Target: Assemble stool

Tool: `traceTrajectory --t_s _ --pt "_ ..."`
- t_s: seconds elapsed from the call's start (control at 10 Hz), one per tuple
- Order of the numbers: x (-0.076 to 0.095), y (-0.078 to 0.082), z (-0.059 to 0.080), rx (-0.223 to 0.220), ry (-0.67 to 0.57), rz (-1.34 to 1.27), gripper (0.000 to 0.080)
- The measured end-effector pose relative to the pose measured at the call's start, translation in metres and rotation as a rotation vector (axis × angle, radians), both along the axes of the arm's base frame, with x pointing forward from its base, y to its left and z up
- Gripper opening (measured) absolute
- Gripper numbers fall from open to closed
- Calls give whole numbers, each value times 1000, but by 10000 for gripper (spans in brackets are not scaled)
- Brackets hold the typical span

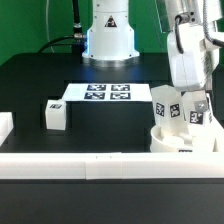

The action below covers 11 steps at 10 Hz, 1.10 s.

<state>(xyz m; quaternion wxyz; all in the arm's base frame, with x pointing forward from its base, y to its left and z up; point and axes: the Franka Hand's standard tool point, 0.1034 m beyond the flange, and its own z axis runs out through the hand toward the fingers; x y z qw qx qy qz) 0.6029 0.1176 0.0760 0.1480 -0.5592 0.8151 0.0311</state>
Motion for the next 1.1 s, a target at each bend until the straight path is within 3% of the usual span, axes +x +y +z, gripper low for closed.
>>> traceTrajectory --t_s 0.1,0.2,0.6,0.9,1.1 --pt "2 0 10 1 -16 38 572" --pt "5 3 22 7 -32 41 627" --pt "5 5 22 -43 -84 269 649" --pt "9 13 33 -112 -87 774 649" --pt "10 14 33 -129 -114 898 649"
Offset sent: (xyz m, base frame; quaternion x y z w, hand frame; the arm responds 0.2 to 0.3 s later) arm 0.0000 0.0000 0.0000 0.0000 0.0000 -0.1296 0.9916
